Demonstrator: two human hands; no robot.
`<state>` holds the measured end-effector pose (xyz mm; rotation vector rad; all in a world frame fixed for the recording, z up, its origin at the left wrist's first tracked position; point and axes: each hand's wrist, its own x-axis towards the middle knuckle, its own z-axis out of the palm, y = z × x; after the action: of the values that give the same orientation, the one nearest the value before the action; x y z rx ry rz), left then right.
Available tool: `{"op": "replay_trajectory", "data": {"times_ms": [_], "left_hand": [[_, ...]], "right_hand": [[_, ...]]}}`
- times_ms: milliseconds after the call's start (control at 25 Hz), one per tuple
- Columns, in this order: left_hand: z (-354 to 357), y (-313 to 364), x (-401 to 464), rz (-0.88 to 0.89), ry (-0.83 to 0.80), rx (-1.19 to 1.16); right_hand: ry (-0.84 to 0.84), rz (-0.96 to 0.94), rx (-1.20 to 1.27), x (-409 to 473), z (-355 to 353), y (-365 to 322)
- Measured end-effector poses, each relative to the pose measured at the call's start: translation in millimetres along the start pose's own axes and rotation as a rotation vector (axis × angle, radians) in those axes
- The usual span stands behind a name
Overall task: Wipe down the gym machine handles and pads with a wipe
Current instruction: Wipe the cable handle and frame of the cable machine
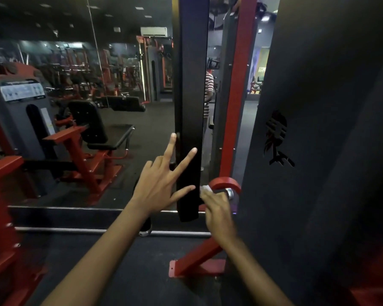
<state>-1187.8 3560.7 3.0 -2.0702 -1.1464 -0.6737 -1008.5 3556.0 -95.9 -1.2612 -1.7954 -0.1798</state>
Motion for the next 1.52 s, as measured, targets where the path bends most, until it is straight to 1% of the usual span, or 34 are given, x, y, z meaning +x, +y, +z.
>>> {"op": "replay_trajectory", "data": {"times_ms": [80,160,200,320,360,440,520,600,680,760,960,1040,1120,1160,1240,1280,1360,1440,1520], "left_hand": [[1.2,-0.2,0.2,0.007,-0.003,0.028],[3.3,-1.1,1.0,-0.002,0.004,0.04],[4.9,-0.9,0.4,-0.007,0.003,0.034],[12.4,-2.6,-2.6,0.014,0.017,0.034],[14.0,-2.7,-3.2,0.026,0.018,0.052],[15.6,-0.5,-3.9,0.052,0.02,0.121],[14.6,2.2,-2.4,0.063,0.021,0.204],[12.8,3.0,0.1,0.081,0.012,0.257],[12.4,1.5,0.2,0.099,-0.007,0.276],[11.0,-0.5,1.4,0.107,-0.021,0.283],[9.9,-0.8,3.2,0.111,-0.047,0.241],[9.3,-0.3,3.7,0.113,-0.057,0.23],[9.0,0.2,3.6,0.11,-0.059,0.22],[9.0,0.7,3.8,0.109,-0.054,0.216],[9.1,1.2,3.3,0.107,-0.044,0.213],[9.2,0.7,2.9,0.109,-0.04,0.217],[8.0,-0.5,3.4,0.122,-0.03,0.233],[6.3,-1.6,3.8,0.137,-0.026,0.238],[7.1,-1.5,3.3,0.139,-0.027,0.231]], "right_hand": [[-0.094,-0.086,-0.06,0.1,9.4,4.7],[-0.098,-0.15,-0.134,-2.7,8.9,18.4],[-0.07,-0.138,-0.137,-4.0,5.0,29.9],[0.034,0.023,-0.082,-2.8,-14.1,62.1],[0.056,0.056,-0.069,0.9,-18.7,64.9],[0.102,0.055,-0.033,8.9,-20.1,55.6],[0.098,0.009,0.05,14.9,-9.8,29.9],[0.013,-0.055,0.064,11.4,6.5,9.5],[-0.028,-0.143,-0.03,4.7,11.4,12.3],[-0.029,-0.218,-0.117,4.3,2.7,34.0],[0.008,-0.104,-0.124,7.6,-14.8,66.8],[-0.026,0.024,-0.068,22.9,-16.9,59.3],[-0.158,0.148,0.04,47.3,-15.7,44.3],[-0.291,0.157,0.078,58.6,-10.7,38.0],[-0.582,0.084,0.032,72.4,0.0,26.1],[-0.677,0.056,0.002,76.7,1.5,24.6],[-0.824,0.065,-0.009,87.7,-5.4,35.0],[-0.959,0.075,-0.113,99.3,-18.7,55.7],[-1.049,0.158,-0.158,110.0,-29.3,73.9]]}}
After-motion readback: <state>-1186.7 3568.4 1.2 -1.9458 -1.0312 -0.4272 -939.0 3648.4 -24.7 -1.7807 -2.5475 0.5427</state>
